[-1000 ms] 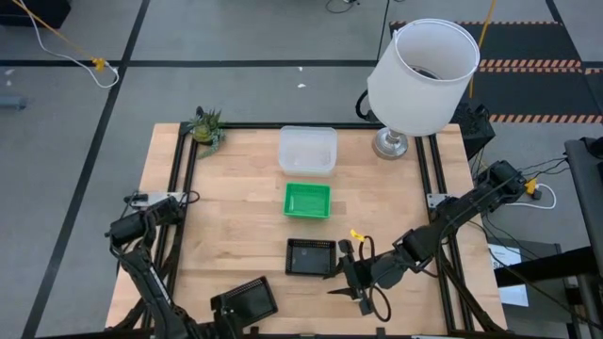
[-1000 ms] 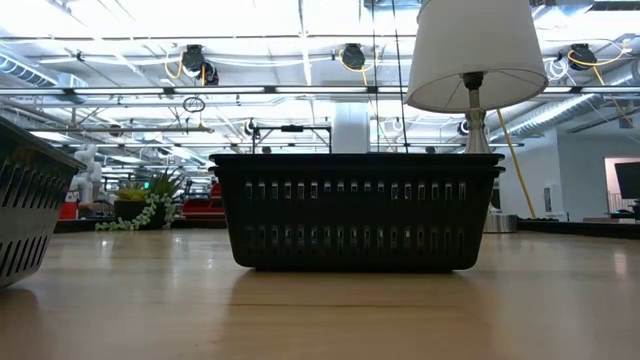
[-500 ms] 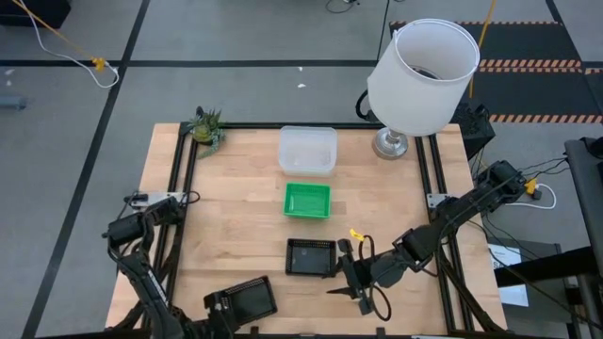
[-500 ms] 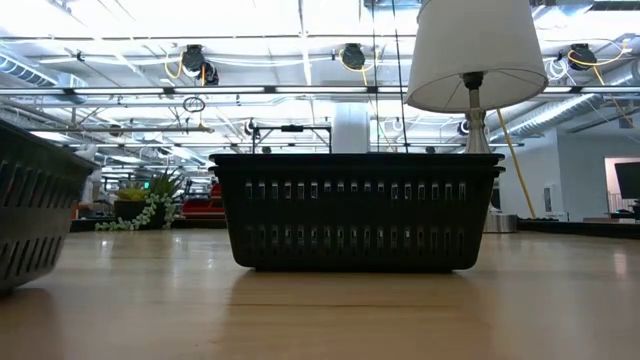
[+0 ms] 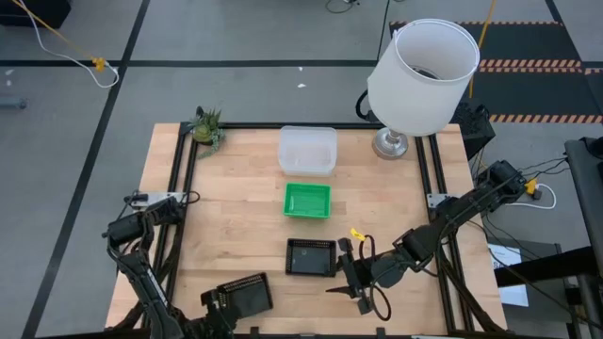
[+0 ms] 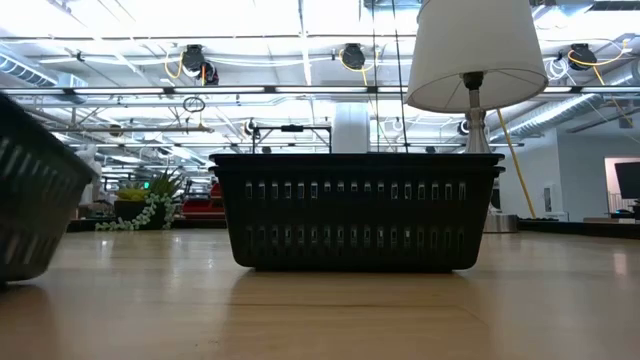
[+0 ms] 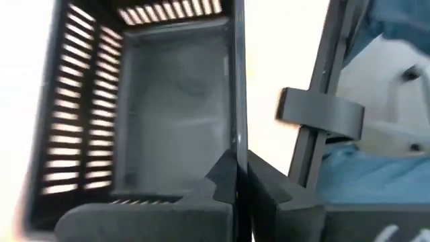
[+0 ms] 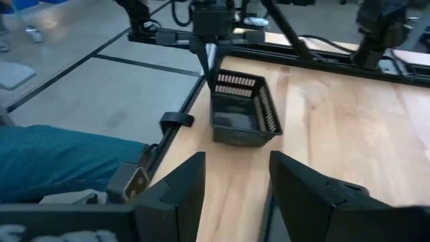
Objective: Stack baskets by color
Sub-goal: Stack the left black bin on top of the right black bins
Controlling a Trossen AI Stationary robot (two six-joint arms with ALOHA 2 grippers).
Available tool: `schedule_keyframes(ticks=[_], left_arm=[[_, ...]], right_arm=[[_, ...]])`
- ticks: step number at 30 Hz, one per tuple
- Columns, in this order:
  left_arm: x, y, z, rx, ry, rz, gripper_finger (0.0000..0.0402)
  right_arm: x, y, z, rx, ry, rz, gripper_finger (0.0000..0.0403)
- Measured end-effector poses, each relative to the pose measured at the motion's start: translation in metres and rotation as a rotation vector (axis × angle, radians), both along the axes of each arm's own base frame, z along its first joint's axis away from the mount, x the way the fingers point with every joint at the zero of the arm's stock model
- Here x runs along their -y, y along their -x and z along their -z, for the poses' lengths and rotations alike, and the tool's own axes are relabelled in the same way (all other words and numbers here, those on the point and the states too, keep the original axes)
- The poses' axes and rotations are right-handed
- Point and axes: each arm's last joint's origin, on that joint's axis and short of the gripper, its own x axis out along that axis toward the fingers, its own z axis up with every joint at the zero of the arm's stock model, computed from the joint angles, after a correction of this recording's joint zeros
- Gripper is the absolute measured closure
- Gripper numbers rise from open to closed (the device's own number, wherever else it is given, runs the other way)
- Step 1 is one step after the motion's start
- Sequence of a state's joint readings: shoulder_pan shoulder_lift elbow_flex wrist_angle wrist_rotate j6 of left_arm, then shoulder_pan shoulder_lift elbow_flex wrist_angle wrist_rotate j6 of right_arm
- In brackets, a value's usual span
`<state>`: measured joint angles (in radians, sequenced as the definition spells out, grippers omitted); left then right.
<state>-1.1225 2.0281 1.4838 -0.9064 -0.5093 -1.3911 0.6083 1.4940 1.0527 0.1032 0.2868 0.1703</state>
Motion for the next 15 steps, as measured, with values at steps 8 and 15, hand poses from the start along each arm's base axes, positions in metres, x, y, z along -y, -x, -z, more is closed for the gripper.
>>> schedule_keyframes(ticks=[8, 15], left_arm=[[-0.005, -0.008, -0.055, -0.073, -0.129, 0.022, 0.0387], [-0.030, -0.039, -0.105, -0.140, -0.256, 0.110, 0.0392]], right_arm=[[0.003, -0.004, -0.005, 0.083, -0.011, 0.159, 0.0243], [-0.014, -0.022, -0.020, 0.144, -0.001, 0.130, 0.0243]])
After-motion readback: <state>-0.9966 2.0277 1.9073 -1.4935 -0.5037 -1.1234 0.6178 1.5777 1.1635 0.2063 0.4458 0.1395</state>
